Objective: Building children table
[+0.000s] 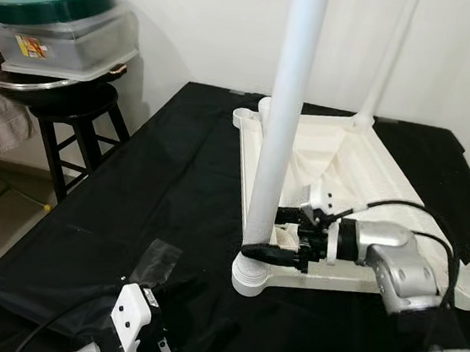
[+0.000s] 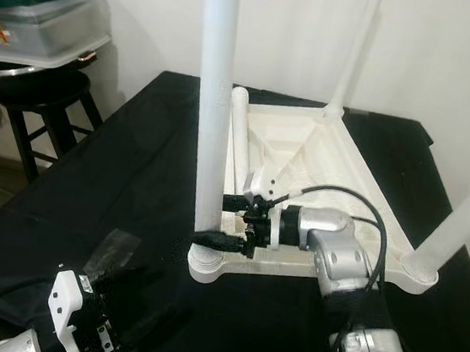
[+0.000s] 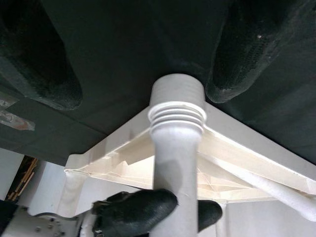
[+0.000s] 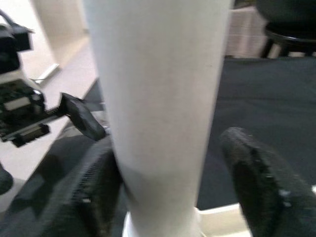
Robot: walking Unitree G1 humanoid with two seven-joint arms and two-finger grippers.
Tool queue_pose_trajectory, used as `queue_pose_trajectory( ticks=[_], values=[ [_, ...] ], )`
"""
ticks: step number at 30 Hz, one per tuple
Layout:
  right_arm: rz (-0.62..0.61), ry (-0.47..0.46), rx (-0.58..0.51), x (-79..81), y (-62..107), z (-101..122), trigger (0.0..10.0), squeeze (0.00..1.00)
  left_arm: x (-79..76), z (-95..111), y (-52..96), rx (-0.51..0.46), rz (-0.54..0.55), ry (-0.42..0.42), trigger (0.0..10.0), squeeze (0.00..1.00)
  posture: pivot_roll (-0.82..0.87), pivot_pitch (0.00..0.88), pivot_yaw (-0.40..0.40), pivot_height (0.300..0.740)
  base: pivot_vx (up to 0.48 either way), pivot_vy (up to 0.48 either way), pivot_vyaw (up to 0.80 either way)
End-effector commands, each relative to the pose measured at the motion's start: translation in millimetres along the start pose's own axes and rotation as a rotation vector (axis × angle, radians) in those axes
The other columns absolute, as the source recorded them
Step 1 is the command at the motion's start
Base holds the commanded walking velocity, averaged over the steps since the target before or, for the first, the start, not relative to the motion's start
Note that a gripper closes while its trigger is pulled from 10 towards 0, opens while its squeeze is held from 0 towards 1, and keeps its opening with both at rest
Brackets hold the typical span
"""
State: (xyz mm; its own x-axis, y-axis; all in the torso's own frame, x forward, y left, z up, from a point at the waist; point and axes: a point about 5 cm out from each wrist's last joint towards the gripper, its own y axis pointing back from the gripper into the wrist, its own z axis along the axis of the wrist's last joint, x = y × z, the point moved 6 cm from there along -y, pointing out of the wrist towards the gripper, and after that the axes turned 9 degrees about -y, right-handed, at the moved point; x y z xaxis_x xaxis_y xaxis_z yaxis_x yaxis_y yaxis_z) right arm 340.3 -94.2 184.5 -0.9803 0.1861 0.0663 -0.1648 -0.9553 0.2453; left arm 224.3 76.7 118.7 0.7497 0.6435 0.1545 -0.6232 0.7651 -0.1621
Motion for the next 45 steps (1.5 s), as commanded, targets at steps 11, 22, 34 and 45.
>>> queue_pose_trajectory(
  ticks=[11, 22, 34, 45],
  values=[
    [0.028, 0.056, 0.101, -8.5, -4.0, -8, 0.0, 0.0, 4.7, 7, -3.7, -0.025, -0.016, 0.045, 10.0, 0.0, 0.06, 0.033, 0.029, 0.74, 0.0, 0.0, 0.0],
    [-0.963, -0.25, 0.048, -11.5, 8.1, -84, 0.0, 0.0, 9.5, 11, -2.0, -0.049, 0.015, 0.089, 10.0, 0.0, 0.01, 0.077, 0.032, 0.74, 0.0, 0.0, 0.0],
    [-0.822, -0.15, 0.023, 4.6, -17.4, -61, 10.0, 1.0, 30.5, 25, -14.1, -0.075, 0.024, 0.139, 10.0, 0.0, 0.0, 0.092, 0.034, 0.74, 0.0, 0.0, 0.0],
    [-0.317, 0.025, -0.017, 8.2, -9.8, -31, 10.0, 0.0, 17.6, 10, -8.5, -0.018, -0.015, 0.161, 10.0, 0.0, 0.04, 0.054, 0.066, 0.74, 0.0, 0.0, 0.0]
  ],
)
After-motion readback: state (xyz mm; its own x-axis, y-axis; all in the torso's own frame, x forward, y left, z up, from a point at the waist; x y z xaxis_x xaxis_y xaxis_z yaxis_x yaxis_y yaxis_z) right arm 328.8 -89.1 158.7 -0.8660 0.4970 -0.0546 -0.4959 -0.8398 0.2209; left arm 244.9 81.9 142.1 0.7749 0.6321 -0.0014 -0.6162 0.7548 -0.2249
